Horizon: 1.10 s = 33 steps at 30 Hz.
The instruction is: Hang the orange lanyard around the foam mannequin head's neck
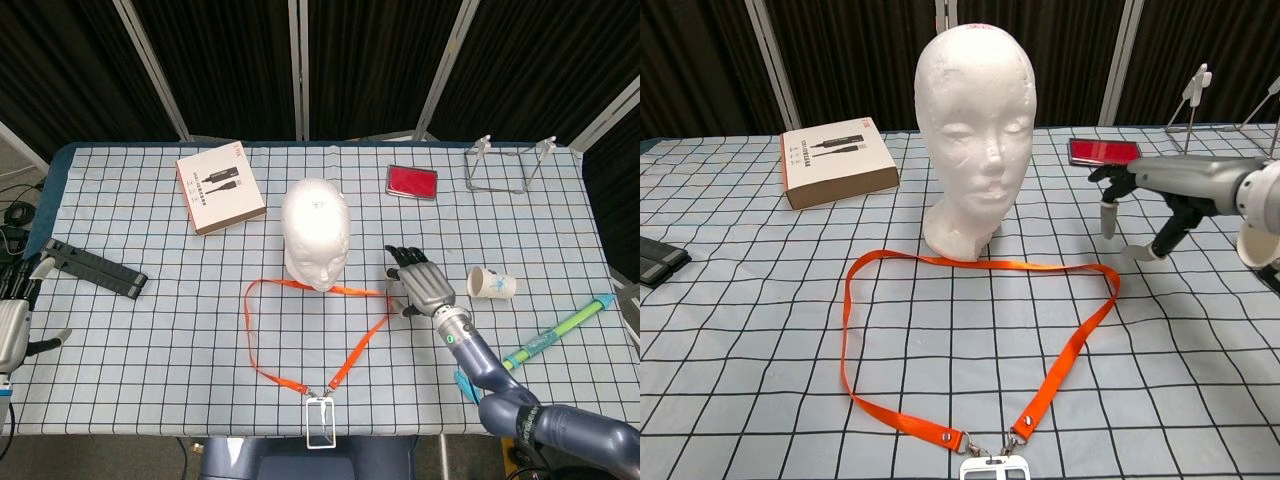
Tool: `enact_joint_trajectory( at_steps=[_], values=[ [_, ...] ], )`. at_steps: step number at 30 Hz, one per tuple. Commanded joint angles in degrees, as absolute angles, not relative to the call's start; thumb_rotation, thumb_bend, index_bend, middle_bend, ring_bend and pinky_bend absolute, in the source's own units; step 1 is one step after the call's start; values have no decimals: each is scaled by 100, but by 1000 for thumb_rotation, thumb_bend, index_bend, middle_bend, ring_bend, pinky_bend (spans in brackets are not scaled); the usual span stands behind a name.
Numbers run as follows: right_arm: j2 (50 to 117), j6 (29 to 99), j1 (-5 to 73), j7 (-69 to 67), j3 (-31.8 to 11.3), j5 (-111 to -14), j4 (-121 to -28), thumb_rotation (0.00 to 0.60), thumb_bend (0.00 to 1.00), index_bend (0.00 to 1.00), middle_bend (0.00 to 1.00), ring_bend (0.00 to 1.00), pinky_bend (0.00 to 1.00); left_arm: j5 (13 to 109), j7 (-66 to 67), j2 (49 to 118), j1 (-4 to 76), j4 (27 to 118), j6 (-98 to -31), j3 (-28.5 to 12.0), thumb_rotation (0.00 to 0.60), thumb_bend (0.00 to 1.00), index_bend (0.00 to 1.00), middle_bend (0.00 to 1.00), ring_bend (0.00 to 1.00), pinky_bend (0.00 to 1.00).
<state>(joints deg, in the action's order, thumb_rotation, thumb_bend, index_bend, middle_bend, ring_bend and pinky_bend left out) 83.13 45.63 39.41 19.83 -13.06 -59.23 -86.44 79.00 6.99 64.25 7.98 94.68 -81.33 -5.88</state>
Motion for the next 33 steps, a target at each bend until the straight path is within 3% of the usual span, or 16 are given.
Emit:
enact_joint_trajectory(
  at_steps=[1,11,27,33],
  values=[
    [8653,4583,4133,2271,-1279,-5616,-8400,600,290,482,0,0,0,7876,682,6426,814,9446,-8099,-589,600,14,0,0,0,0],
    [9264,4773,4435,2776,-1121,-5206,-7900,600,291,489,0,0,0,7831,674,6437,845,9415,-8037,-576,600,14,0,0,0,0],
    [9491,4869,4511,2787,-910,-5412,-7428,600,297,508,0,0,0,7783,652,6439,868,9387,-8005,-577,600,14,0,0,0,0],
    [9498,4849,4509,2738,-829,-5552,-7297,600,387,586,0,0,0,7767,670,6454,876,9381,-7990,-571,600,13,0,0,0,0]
  ],
)
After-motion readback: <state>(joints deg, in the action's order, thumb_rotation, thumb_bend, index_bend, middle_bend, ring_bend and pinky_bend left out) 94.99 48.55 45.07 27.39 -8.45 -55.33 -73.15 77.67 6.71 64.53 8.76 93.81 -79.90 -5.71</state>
